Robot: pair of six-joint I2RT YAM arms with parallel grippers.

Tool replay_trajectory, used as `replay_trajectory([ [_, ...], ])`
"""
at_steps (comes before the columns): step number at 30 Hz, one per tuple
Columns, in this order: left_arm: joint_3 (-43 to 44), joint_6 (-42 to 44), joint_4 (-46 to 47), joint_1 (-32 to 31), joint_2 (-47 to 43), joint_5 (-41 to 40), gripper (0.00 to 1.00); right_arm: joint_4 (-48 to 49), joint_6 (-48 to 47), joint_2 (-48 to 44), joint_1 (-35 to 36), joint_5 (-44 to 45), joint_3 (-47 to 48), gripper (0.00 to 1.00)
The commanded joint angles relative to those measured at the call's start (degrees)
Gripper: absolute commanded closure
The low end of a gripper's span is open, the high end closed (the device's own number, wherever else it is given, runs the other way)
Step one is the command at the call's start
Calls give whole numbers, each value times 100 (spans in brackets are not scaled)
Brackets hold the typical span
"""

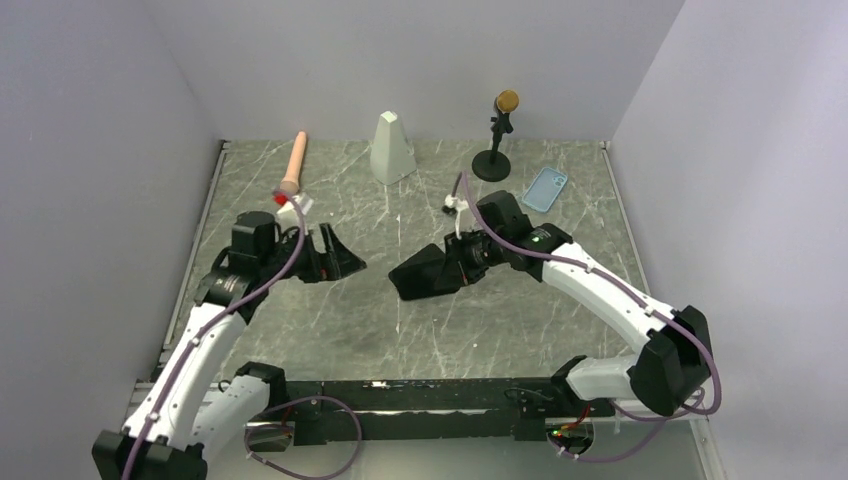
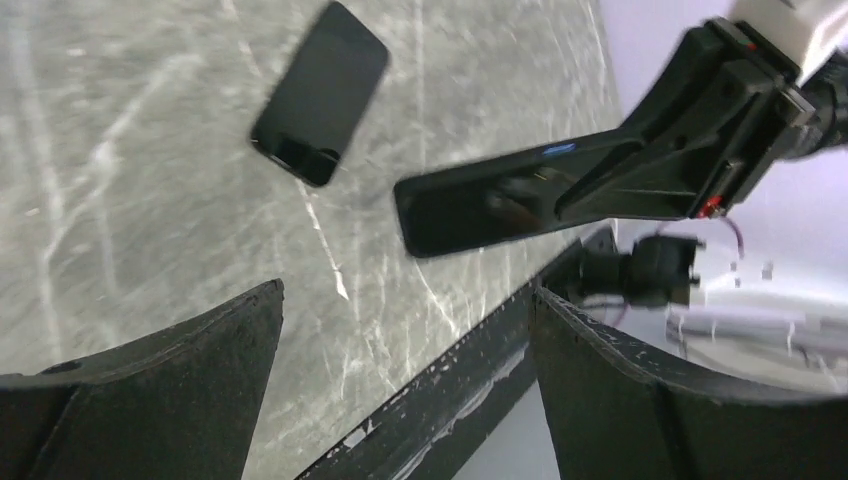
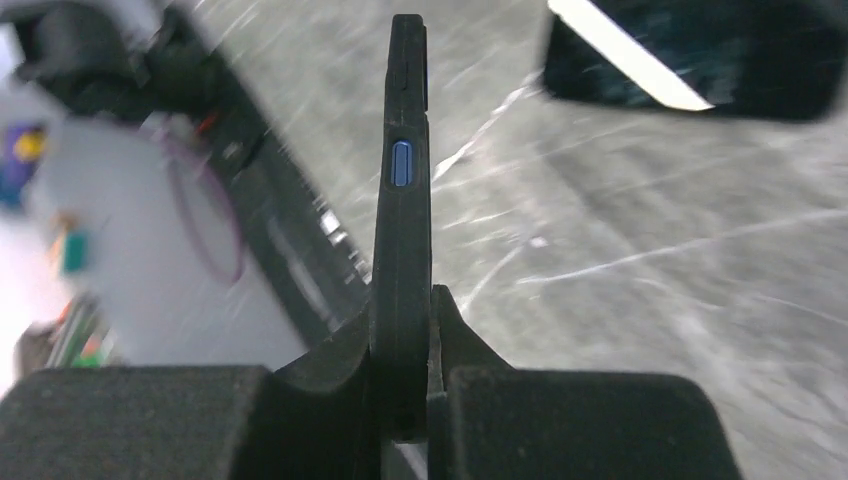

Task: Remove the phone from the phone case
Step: Pick up the phone at the center of the board.

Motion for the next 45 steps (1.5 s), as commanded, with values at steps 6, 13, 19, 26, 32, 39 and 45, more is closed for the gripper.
replay_trajectory([
  [6,881,1529,332,-1799,1420,922,1,106,-670,294,259,-2760,157,100],
  [13,1150,2366,-6,-2441,2341,1580,9,11,-899,356,787,-3038,346,100],
  [19,1020,2413,203,-2487,2183,2504,42,650,-615,116,805,-3172,188,100],
  [26,686,2315,565,-2568,1736,3307,71,923,-603,-136,806,-3222,84,100],
  [32,713,2291,592,-2622,1644,3084,100,1697,143,-561,622,-2457,-245,73],
  [39,173,1167,1557,-2592,507,352,100,4050,2366,-1443,120,-1202,-1793,18],
  [45,-572,-108,2430,-2583,-540,-661,100,5286,3426,-2529,88,-86,-2738,4],
])
